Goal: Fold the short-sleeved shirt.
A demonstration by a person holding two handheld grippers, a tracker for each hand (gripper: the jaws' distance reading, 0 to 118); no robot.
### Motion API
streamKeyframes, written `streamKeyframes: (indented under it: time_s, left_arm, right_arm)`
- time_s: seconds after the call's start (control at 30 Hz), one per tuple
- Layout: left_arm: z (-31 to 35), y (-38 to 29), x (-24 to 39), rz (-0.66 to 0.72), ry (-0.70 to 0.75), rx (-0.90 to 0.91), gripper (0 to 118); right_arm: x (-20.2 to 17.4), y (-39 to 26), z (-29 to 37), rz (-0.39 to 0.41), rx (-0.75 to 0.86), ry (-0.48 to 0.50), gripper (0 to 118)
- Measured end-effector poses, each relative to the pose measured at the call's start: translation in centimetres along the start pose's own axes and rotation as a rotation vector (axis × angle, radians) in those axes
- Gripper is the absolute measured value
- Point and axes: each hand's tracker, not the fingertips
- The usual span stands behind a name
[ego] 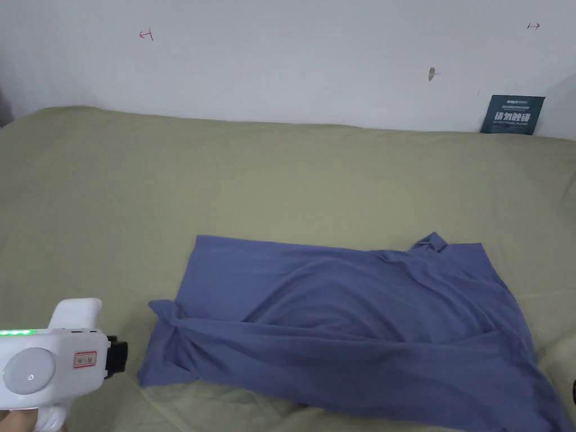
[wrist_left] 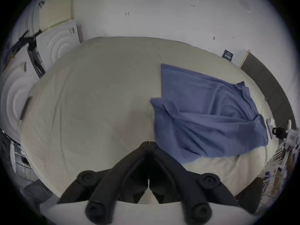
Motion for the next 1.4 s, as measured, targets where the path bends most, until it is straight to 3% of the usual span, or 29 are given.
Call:
streamKeyframes:
  time_s: [0.07,0.1,0.2,0.33,0.4,0.47,0.5,0.53,0.57,0.6,0.63,0.8,0.83,0.9,0.93,1.4]
  left_arm:
    - [-1.0,-0.2,0.1,0.015,-0.033,-0.026,85]
    - [-1.5,-0.3,0.2,0.021,-0.032,-0.027,110]
    - [-3.2,-0.3,1.5,0.017,-0.012,-0.039,111]
    - [-5.5,-0.1,3.1,0.0,-0.004,-0.091,110]
    - [-5.5,-0.2,4.2,-0.023,0.004,-0.084,104]
    - [-5.3,-0.2,4.7,-0.047,-0.009,-0.082,63]
    - [-5.3,-0.3,4.9,-0.07,-0.006,-0.086,36]
    - [-5.0,-0.3,5.3,-0.07,-0.07,-0.088,9]
    - [-5.0,-0.1,5.4,-0.055,-0.059,-0.092,9]
    - [-5.0,0.0,5.5,-0.058,-0.039,-0.097,9]
    - [-5.1,0.1,5.4,-0.061,-0.046,-0.097,9]
    - [-4.9,0.2,5.9,-0.074,-0.04,-0.102,9]
    - [-4.9,0.2,5.9,-0.074,-0.038,-0.102,9]
    - [-4.9,0.2,6.0,-0.071,-0.036,-0.103,9]
    - [-4.7,0.2,6.2,-0.073,-0.032,-0.102,8]
    - [1.0,-2.9,4.3,-0.123,-0.013,-0.085,8]
  right_arm:
    - [-0.1,-0.2,0.4,0.006,0.004,-0.024,0]
    - [0.0,-0.3,0.4,-0.002,0.001,-0.024,0]
    - [0.4,-1.0,0.3,-0.034,-0.017,0.001,0]
    - [0.7,-1.5,-0.7,-0.034,-0.049,0.025,0]
    - [1.3,-1.4,-1.3,-0.025,-0.051,0.032,0]
    - [0.9,-1.5,-1.0,-0.017,-0.04,0.037,0]
    - [0.9,-1.5,-1.0,-0.021,-0.035,0.052,0]
    - [1.2,-1.5,-1.1,-0.027,-0.035,0.075,20]
    - [1.2,-1.5,-1.3,-0.034,-0.02,0.133,58]
    - [0.7,-1.7,-1.4,-0.016,-0.041,0.118,102]
    - [0.4,-1.9,-1.8,0.001,-0.065,0.118,115]
    - [-0.3,-1.8,-3.9,0.02,-0.106,0.076,105]
    - [-0.3,-1.7,-4.5,0.023,-0.133,0.069,85]
    - [0.5,-2.2,-5.4,0.016,-0.16,0.07,25]
    - [0.6,-2.5,-5.5,0.004,-0.17,0.091,6]
    - [0.3,-5.0,3.0,-0.008,-0.103,0.118,4]
